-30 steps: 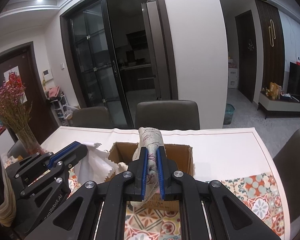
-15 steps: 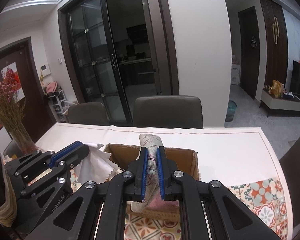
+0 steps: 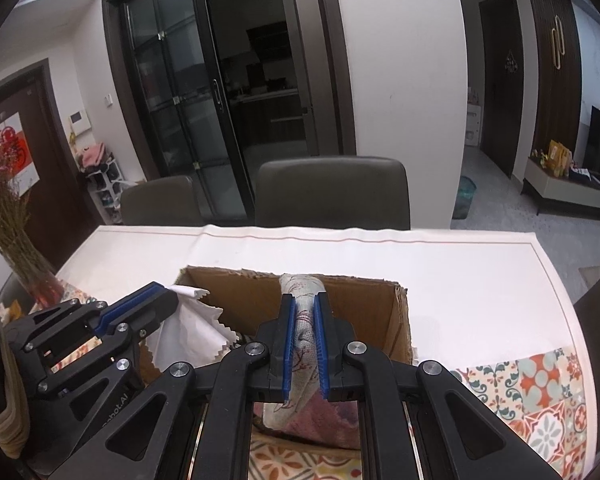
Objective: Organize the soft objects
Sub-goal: 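Open both tools to drop the cloth and pouch into the box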
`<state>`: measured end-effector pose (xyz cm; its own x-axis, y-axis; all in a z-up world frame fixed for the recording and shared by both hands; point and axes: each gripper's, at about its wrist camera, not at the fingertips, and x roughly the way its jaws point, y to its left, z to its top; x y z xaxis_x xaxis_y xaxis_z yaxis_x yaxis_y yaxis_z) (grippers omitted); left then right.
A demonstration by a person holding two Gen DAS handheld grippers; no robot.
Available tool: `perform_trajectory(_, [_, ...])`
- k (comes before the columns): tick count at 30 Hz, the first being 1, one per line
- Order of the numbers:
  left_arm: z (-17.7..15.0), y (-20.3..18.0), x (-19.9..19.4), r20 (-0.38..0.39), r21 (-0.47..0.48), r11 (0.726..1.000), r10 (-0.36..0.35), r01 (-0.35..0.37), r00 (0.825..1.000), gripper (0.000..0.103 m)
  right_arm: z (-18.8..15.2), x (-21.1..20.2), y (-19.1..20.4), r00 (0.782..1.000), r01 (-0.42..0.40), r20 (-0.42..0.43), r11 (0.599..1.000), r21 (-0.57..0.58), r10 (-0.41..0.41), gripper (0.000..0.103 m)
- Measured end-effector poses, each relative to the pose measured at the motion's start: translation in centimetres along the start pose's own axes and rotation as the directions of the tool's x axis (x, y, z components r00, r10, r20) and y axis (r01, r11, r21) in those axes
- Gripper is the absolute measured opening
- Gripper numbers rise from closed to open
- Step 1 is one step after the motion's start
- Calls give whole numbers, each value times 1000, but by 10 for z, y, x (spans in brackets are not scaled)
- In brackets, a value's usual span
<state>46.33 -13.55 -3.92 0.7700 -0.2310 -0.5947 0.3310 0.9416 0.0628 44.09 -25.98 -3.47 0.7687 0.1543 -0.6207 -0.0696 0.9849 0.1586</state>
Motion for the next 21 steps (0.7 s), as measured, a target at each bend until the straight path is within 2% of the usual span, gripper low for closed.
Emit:
perform_trajectory(5, [-3,-1,16,-42,-5,1000,-14,13,999,10,-4,14,-5,999,2,-37,1000,10,-1,11])
perform_trajectory(9, [-8,0,23,-64,4,1000,-17,17,998,30,-7,23,-9,998,1,-70,1000,20,0,13])
perform_trajectory(11, [-8,0,24,-63,2,1000,-5,5,998,30,-9,25,-10,997,12,-80,1000,17,-10,15])
perform_trajectory(13, [-9,-1,22,-62,0,1000,-1,1,998,32,-9,25,-10,996,11,-94,1000,17,-9,23])
perform_trajectory(14, [-9,-1,21,-65,-3,1000,-3,2,998,33,-10,25,-10,995,11,-95,1000,18,-9,32])
perform_trajectory(15, [-9,-1,20,-67,-4,1000,-1,1,998,33,-10,24,-10,996,16,-90,1000,19,-14,34])
perform_trajectory(21, [-10,5,5,-40,-23,999,32,-33,999,33,-13,12,-8,997,22,-79,999,32,-20,34])
